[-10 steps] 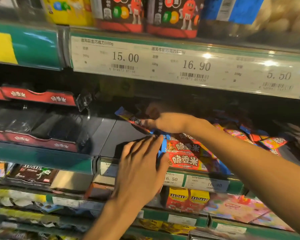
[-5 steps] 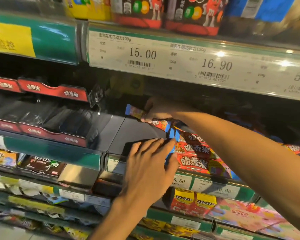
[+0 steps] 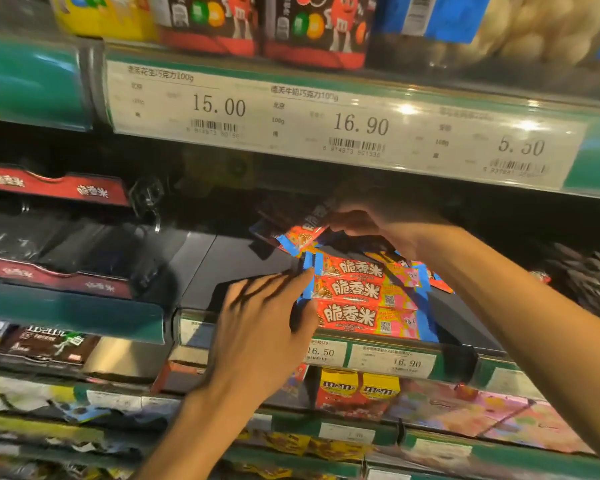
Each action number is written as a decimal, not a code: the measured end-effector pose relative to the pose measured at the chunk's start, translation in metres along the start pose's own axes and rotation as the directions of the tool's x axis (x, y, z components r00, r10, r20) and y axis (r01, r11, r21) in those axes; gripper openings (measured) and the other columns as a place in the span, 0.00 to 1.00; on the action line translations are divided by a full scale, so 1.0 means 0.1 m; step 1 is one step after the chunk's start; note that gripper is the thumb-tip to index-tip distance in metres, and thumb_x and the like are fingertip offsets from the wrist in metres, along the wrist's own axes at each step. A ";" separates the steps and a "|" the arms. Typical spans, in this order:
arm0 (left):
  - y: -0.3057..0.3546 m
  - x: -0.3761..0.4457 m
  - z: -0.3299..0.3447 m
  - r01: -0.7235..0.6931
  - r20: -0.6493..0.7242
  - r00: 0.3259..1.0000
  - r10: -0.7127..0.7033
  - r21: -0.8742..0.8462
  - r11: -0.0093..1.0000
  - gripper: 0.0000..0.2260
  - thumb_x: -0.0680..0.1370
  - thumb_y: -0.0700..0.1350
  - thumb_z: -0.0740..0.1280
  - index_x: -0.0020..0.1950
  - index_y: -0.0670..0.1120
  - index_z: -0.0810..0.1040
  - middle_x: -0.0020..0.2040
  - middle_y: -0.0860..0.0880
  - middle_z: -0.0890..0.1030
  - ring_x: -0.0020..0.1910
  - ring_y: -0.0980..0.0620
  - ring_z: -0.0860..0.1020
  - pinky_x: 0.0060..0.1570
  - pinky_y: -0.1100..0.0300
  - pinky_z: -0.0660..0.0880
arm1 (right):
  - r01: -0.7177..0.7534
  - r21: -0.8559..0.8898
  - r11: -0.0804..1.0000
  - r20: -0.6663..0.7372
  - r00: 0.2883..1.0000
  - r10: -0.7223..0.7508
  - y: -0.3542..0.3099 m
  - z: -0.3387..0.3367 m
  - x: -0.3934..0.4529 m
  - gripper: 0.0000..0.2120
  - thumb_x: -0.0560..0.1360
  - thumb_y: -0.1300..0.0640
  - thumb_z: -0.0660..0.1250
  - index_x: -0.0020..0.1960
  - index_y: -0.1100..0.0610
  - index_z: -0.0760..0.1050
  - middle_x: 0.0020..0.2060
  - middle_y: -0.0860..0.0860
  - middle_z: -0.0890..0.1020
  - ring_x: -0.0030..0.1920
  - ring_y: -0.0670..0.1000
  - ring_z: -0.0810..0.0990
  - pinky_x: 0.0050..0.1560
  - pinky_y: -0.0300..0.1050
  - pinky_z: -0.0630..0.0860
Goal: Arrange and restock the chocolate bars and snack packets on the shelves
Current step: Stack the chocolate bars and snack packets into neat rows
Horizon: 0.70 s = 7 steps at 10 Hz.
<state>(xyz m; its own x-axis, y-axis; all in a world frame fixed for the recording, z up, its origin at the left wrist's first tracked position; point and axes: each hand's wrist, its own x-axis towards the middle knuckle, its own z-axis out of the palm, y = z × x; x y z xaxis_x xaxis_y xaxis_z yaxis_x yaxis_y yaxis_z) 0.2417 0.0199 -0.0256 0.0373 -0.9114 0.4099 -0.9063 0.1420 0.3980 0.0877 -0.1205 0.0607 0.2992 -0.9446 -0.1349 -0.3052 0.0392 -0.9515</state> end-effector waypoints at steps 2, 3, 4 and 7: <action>0.06 0.00 -0.09 0.084 0.000 0.996 -0.085 -0.174 0.981 0.23 0.76 0.54 0.67 0.71 0.59 0.67 0.55 0.59 0.80 0.56 0.53 0.79 0.58 0.50 0.76 | -0.051 0.178 0.983 -0.183 0.979 0.084 0.11 -0.24 -0.65 0.11 0.81 0.61 0.60 0.55 0.68 0.75 0.38 0.63 0.85 0.34 0.54 0.85 0.36 0.43 0.83; 0.08 0.05 -0.06 0.096 0.005 0.995 -0.097 -0.186 0.978 0.26 0.76 0.54 0.68 0.72 0.60 0.63 0.62 0.57 0.78 0.62 0.53 0.77 0.62 0.49 0.74 | -0.036 0.028 0.999 -0.275 0.960 0.043 0.25 -0.30 -0.76 0.12 0.79 0.61 0.64 0.51 0.71 0.77 0.35 0.59 0.85 0.30 0.51 0.82 0.30 0.39 0.79; 0.10 0.09 0.00 0.038 0.034 0.999 -0.035 -0.087 0.996 0.28 0.78 0.59 0.63 0.76 0.62 0.57 0.71 0.57 0.70 0.69 0.52 0.68 0.69 0.48 0.67 | -0.045 -0.400 0.915 -0.321 0.942 -0.094 0.40 -0.39 -0.79 0.16 0.73 0.48 0.72 0.44 0.62 0.81 0.34 0.53 0.84 0.34 0.52 0.83 0.38 0.50 0.80; 0.11 0.12 0.08 -0.069 0.092 0.993 0.070 -0.010 0.998 0.23 0.80 0.62 0.53 0.75 0.64 0.61 0.78 0.60 0.58 0.75 0.56 0.59 0.73 0.51 0.59 | 0.094 -0.839 0.537 -0.147 0.909 -0.390 0.63 -0.44 -0.89 0.13 0.75 0.44 0.70 0.58 0.44 0.79 0.51 0.50 0.81 0.53 0.53 0.78 0.53 0.50 0.75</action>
<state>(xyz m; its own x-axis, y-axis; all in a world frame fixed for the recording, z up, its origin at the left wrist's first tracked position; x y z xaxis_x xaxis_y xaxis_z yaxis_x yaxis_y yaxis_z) 0.2286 0.0073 -0.0225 -0.0652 -0.9310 0.3591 -0.9025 0.2085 0.3767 0.0024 -0.0485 0.0250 0.2582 -0.9219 0.2888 -0.8936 -0.3415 -0.2913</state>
